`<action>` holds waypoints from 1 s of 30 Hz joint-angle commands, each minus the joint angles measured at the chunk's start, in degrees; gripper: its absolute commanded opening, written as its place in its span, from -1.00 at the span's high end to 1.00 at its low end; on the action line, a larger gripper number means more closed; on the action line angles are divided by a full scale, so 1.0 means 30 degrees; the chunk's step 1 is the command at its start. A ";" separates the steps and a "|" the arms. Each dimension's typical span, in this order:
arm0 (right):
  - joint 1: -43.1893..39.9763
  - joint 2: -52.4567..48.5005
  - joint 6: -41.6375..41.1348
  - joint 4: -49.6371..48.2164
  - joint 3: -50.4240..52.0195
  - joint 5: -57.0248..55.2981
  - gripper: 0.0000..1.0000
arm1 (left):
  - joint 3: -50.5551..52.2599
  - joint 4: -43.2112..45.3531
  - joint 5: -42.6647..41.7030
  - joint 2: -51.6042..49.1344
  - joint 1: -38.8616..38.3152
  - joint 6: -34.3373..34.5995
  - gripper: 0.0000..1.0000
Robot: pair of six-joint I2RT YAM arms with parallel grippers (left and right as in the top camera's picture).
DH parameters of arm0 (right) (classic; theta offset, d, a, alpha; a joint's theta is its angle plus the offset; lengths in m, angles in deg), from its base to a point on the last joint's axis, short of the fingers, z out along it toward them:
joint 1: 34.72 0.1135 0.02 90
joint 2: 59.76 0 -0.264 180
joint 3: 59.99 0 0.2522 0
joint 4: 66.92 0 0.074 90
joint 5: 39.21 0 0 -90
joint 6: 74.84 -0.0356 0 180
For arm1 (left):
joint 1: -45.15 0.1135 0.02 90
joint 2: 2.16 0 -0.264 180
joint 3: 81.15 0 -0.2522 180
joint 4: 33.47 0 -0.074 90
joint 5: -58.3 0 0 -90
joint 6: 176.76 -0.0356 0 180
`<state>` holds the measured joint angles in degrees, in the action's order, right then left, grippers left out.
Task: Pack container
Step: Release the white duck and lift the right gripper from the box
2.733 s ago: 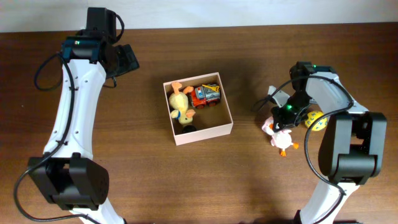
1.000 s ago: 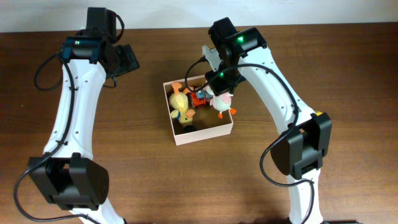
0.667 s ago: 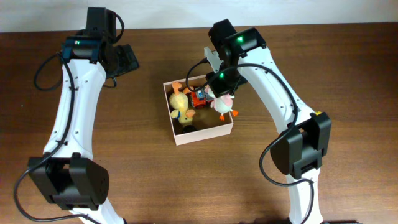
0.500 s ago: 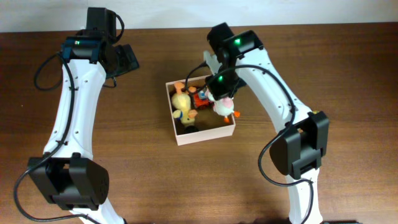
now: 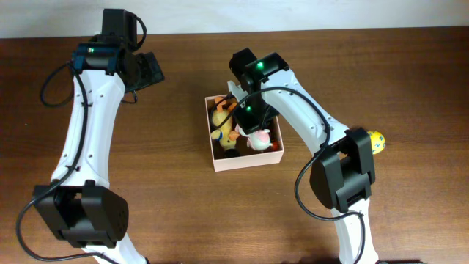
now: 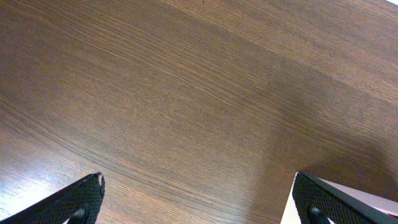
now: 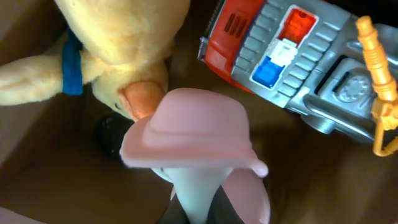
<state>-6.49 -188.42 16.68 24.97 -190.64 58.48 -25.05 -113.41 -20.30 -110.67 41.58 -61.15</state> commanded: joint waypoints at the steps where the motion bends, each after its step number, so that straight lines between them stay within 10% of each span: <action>1: 0.0087 0.0095 -0.0182 0.0197 0.0015 -0.0306 0.92 | -0.0189 0.0036 0.0146 -0.0095 -0.0036 0.0233 -0.99; 19: -0.0437 0.0095 -0.1180 0.0852 0.0015 -0.2084 0.90 | -0.0189 0.0036 0.0146 -0.0095 -0.0036 0.0233 -0.99; 20: -0.0430 0.0095 -0.1173 0.0867 0.0015 -0.2084 0.54 | -0.0189 0.0036 0.0146 -0.0095 -0.0036 0.0233 -0.99; 21: -0.0430 0.0095 -0.1173 0.0882 0.0015 -0.2084 -0.25 | -0.0189 0.0036 0.0146 -0.0102 -0.0036 0.0233 -0.99; 22: -0.0430 0.0095 -0.1173 0.0911 0.0015 -0.2084 -0.37 | -0.0189 0.0036 0.0146 -0.0095 -0.0036 0.0233 -0.98; 30: -0.0466 0.0160 -0.1093 0.1071 -0.0248 -0.2164 -0.43 | -0.0189 0.0036 0.0146 -0.0095 -0.0036 0.0233 -0.99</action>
<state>-7.59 -188.42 13.64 27.99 -190.64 53.14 -25.05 -113.41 -20.30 -110.67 41.58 -61.15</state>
